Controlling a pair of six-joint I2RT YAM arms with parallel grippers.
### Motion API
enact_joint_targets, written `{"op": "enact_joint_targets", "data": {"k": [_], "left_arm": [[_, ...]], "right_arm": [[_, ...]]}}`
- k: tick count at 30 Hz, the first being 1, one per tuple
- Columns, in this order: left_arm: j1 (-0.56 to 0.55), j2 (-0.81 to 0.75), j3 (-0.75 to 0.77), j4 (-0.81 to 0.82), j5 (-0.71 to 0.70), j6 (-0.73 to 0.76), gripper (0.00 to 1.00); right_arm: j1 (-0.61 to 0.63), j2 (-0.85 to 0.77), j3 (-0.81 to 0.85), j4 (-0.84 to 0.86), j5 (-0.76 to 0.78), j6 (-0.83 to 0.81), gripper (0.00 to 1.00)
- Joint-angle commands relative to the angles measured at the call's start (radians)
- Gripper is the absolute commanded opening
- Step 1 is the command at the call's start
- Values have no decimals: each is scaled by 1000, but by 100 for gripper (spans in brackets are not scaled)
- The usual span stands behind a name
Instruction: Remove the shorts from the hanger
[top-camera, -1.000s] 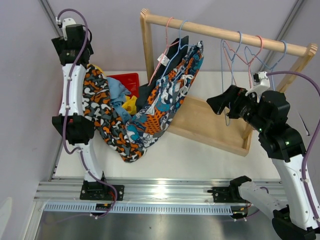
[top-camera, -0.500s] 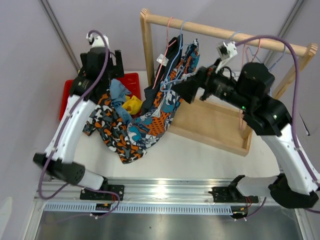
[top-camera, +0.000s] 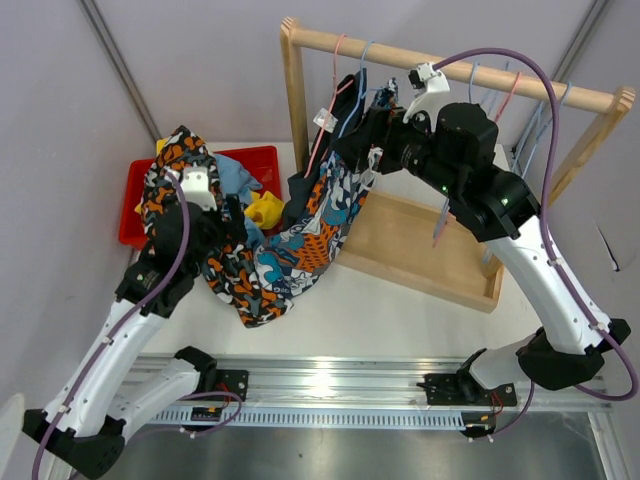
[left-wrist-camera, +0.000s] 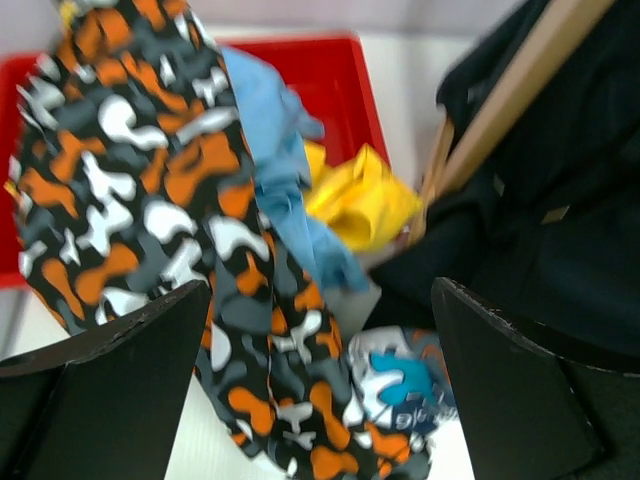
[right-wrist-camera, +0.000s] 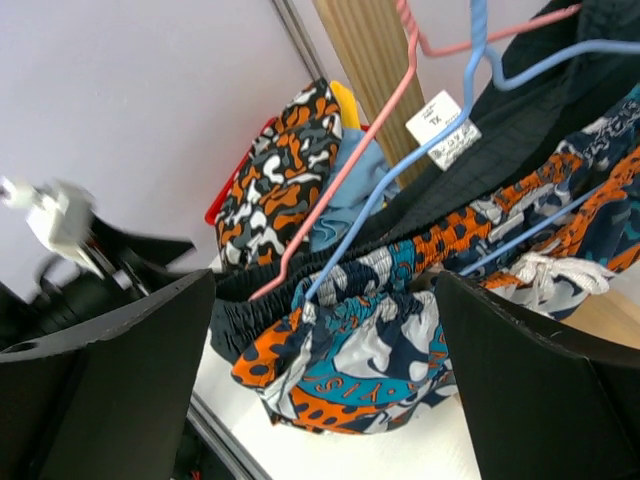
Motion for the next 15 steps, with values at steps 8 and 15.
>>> {"op": "enact_joint_targets", "data": {"k": [8,15], "left_arm": [[-9,-173,-191,74,77,-28,99],[-9,-246,-274,80,82,-33,99]], "right_arm": [[-6,71,-22,190,201,18,92],[-10,156,-2,247,225,41,64]]}}
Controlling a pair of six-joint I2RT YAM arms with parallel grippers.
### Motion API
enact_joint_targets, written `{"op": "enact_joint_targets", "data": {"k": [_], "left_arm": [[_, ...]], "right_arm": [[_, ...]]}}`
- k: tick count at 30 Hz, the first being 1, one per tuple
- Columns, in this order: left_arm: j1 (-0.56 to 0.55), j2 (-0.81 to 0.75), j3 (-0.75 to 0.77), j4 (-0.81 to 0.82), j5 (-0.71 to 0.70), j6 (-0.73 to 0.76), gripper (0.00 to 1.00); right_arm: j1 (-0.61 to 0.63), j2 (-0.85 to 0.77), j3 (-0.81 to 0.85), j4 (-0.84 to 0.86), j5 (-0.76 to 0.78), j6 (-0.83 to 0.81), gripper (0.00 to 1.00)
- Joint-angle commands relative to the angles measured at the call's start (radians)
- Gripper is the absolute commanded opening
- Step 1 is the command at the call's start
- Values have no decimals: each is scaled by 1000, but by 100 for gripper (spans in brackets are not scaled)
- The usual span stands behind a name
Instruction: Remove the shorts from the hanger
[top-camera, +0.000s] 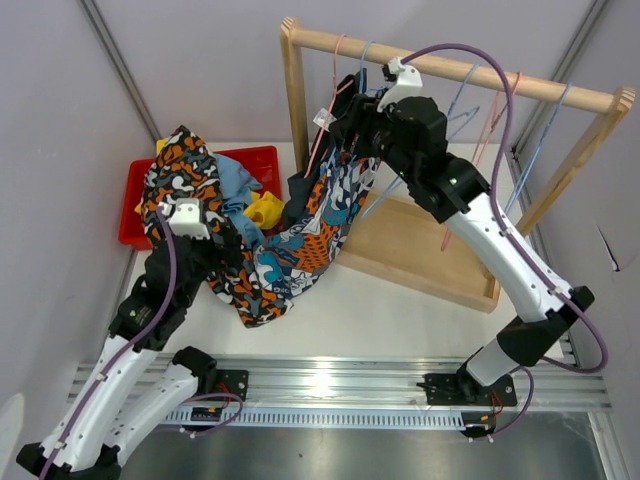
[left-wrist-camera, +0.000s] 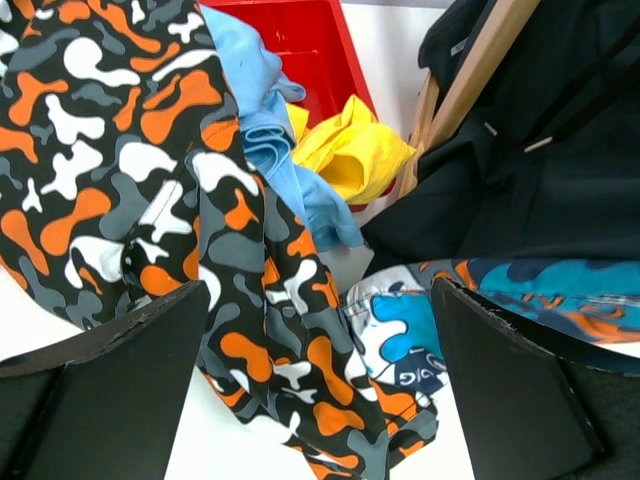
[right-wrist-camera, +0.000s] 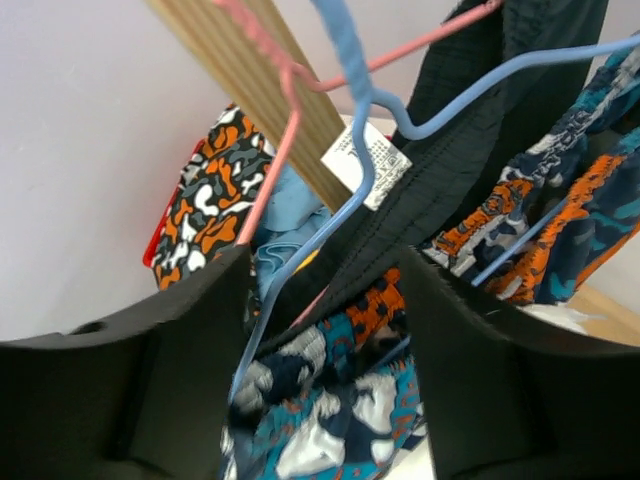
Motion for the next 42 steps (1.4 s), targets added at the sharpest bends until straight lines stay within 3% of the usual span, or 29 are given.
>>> {"op": "enact_joint_targets", "data": {"k": [1,7,11,15,20,23,29,34,38,42], "left_arm": [[-6,-21,-36,45,27,-27,99],[-6,5,-32,43,28,-14,99],[-6,-11,-27,66,60,-10,99],[-51,12,40,36,106,-14,99],[-241,103,215,-7,34,6,99],[-469,198,357,-44,-115,15,99],[-799,419,691,-64,-252,22,99],[-974,593,914,-58,-304,55,99],[-1112,725,1077,-75,-353,81,99],[-1164,824,1183,-73,-339,90,99]], "right_arm": [[-4,27,26,70,34,25,55],[12,-12,-5,65,77,33,13],[13,-97,-54,56,103,30,9],[16,-193,-76,16,160,25,0],[27,-327,-70,-28,202,28,0],[45,-364,-25,-67,228,31,0],[80,-350,93,-179,269,59,0],[162,-335,164,-225,344,96,0],[277,-338,144,-210,502,96,0],[415,-352,102,-144,654,35,0]]}}
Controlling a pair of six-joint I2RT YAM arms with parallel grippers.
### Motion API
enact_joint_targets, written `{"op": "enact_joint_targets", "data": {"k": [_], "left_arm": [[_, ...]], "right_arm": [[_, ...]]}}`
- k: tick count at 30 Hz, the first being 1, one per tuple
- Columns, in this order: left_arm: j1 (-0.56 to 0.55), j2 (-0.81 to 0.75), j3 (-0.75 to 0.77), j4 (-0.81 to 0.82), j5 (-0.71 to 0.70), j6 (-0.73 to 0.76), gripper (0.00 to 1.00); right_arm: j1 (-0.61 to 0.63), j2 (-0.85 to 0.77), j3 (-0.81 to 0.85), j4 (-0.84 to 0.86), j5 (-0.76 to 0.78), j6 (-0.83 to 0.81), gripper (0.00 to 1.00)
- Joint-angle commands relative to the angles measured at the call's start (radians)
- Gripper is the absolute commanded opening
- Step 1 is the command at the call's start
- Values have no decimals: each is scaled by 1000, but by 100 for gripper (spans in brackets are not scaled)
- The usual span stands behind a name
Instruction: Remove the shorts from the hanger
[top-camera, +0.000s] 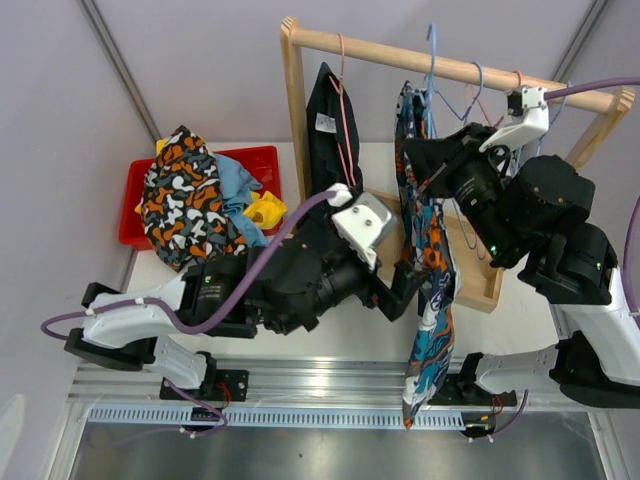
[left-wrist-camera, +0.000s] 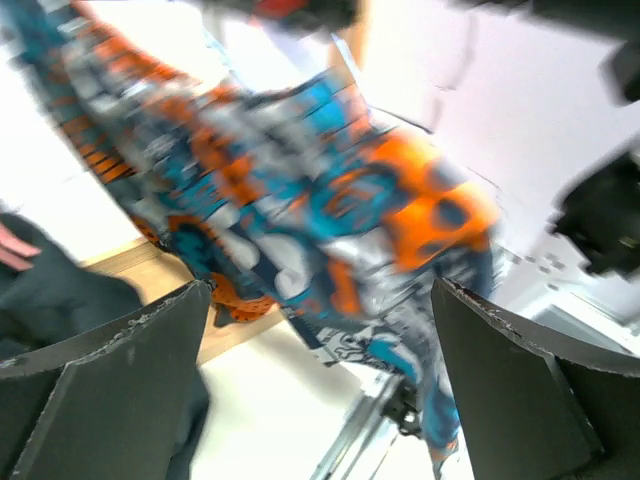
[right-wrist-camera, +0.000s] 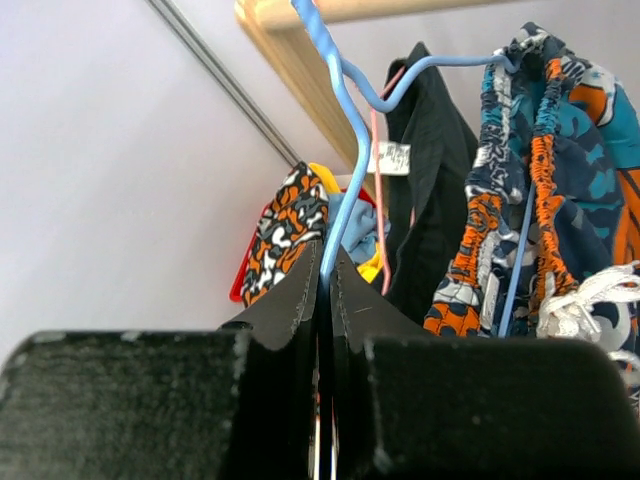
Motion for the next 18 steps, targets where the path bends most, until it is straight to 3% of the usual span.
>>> {"op": "enact_joint_targets", "data": {"k": [1,6,18], "left_arm": [[-32,41,93,-1,-28,23,99],[-72,53,78,-1,-31,-21,99],[-143,55,-24,31,-75,-92,99]], "right_arm": [[113,-15,-8,115,196,-49,0],[173,-6,-5,187,282,-126,0],[178,-3,-13,245,339,-186,0]]}}
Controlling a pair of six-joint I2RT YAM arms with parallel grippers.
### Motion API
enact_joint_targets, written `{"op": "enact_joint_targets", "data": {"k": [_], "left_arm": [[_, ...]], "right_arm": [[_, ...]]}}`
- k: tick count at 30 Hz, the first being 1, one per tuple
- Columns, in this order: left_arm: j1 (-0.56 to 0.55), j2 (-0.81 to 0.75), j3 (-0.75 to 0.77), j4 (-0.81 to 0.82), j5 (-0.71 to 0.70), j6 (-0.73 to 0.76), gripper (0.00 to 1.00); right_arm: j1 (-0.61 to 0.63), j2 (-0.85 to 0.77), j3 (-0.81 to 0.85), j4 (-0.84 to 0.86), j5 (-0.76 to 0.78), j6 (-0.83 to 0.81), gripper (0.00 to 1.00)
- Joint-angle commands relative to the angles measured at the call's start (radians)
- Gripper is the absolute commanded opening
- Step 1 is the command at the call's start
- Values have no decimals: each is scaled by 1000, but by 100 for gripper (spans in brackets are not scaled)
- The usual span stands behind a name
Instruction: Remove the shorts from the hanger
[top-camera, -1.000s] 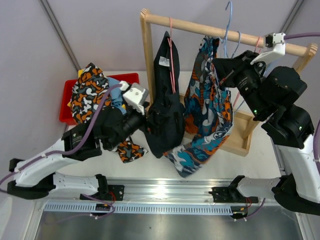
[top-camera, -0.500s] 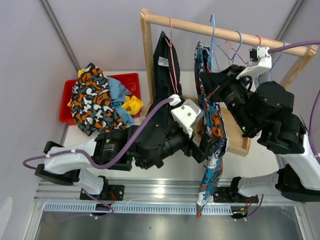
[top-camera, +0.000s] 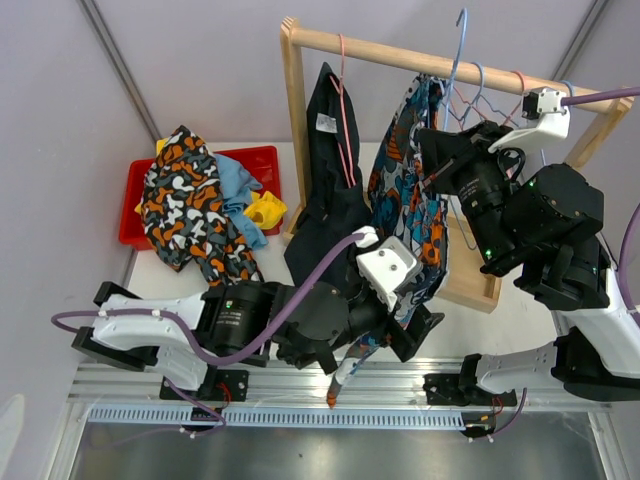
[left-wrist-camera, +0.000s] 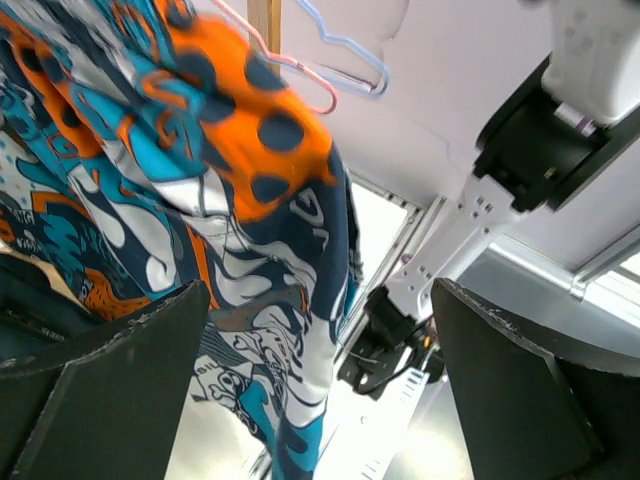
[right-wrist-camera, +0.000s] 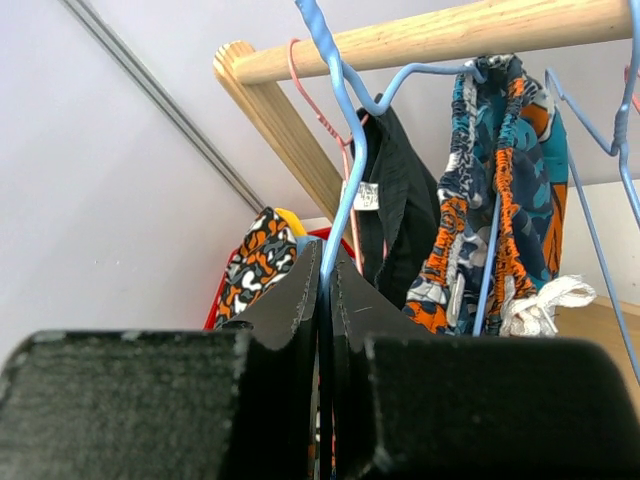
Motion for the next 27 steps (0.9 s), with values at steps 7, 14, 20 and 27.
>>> {"op": "enact_joint_targets", "data": {"k": [7,14,20,27], "left_arm": [[2,23,-110,190,-225,94,94],[115,-26,-219,375,-165,105,0],[48,-56,-262,306,-169,51,0],[-263,-60,-453,226,-278,-147,0]], "right_arm": [[11,-19,38,30,26,30,0],[12,-52,-5,-13,15,117,0],[6,-34,24,33,57,24,0],[-6,30,215,27,75,-117,0]]}}
